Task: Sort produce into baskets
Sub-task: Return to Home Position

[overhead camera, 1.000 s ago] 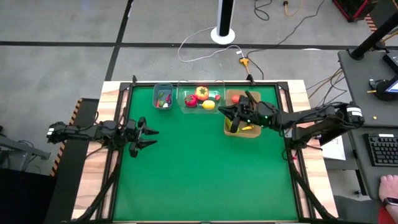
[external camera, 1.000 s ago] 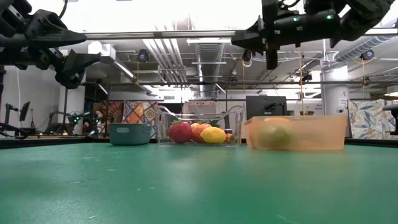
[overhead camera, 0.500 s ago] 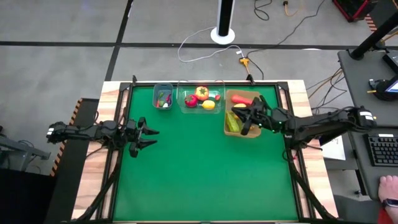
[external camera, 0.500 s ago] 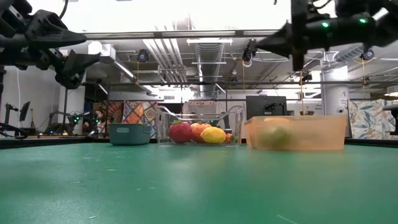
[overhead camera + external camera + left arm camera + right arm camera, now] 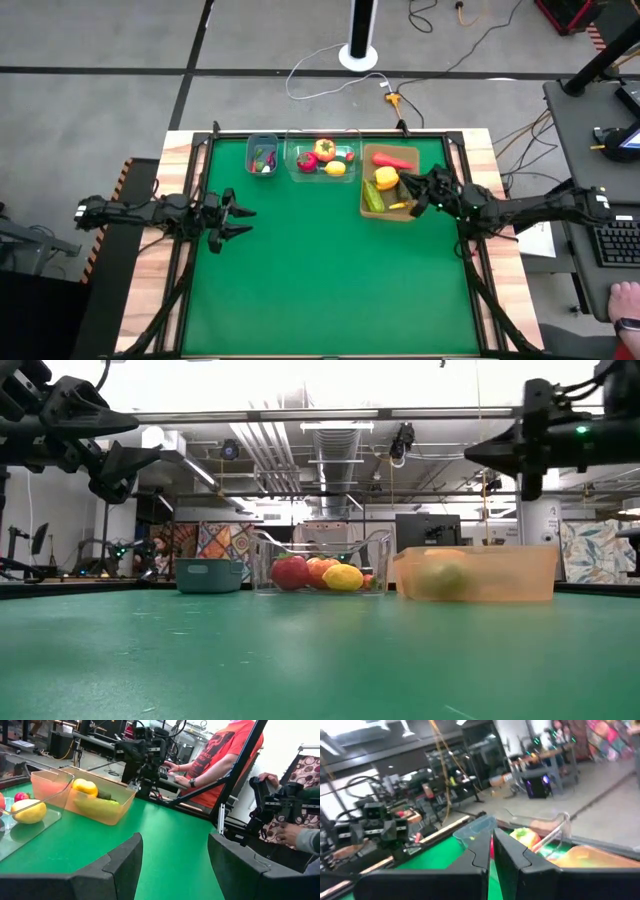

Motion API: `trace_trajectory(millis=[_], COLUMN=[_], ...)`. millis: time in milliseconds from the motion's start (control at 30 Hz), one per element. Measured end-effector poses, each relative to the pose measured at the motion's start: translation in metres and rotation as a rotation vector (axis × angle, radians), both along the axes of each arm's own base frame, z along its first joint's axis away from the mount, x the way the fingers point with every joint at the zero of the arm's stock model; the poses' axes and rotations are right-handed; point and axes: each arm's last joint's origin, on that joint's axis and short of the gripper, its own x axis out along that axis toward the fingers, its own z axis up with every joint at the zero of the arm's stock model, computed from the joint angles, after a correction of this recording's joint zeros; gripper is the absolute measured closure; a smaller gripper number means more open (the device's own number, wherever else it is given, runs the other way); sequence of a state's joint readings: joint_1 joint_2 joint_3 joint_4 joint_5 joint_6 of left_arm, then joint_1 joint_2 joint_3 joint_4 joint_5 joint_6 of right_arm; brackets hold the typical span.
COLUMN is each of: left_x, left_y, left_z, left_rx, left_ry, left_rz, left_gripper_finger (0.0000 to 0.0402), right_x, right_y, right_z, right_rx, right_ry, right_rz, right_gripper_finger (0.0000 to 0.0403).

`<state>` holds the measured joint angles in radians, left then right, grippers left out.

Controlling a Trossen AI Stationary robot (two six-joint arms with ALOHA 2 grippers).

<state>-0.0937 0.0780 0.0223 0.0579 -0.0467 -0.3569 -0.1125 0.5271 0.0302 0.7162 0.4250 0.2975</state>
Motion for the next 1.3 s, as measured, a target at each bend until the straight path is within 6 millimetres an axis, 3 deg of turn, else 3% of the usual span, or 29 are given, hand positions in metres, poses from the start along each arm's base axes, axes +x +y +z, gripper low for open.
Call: trace_trajectory(millis=[367,600,800,1300], left_x=[0.0,0.0,0.0,0.0], left_y=[0.0,0.0,0.0,0.0], left_z=[0.0,0.0,0.0,0.0], left_rx=[0.0,0.0,0.0,0.001], left_ry=[0.0,-0.002,0.003,0.006], left_rz=[0.0,0.001,0.007,0.005], left_gripper_finger=[0.0196,0.0196,0.0196,0.0196], right_x=[-0.032,-0.036,-0.035,-0.035], right_y=[0.009,0.02,0.023,0.023], right_z=[0.001,-0.005,-0.014,-0.015], right_rx=[-0.133,-0.561,-0.438,-0.434], right_ry=[0.034,0.188,0.236,0.237], right_rz=[0.074,0.351,0.426,0.426], right_gripper_finger=[0.039,0.039,0.039,0.039])
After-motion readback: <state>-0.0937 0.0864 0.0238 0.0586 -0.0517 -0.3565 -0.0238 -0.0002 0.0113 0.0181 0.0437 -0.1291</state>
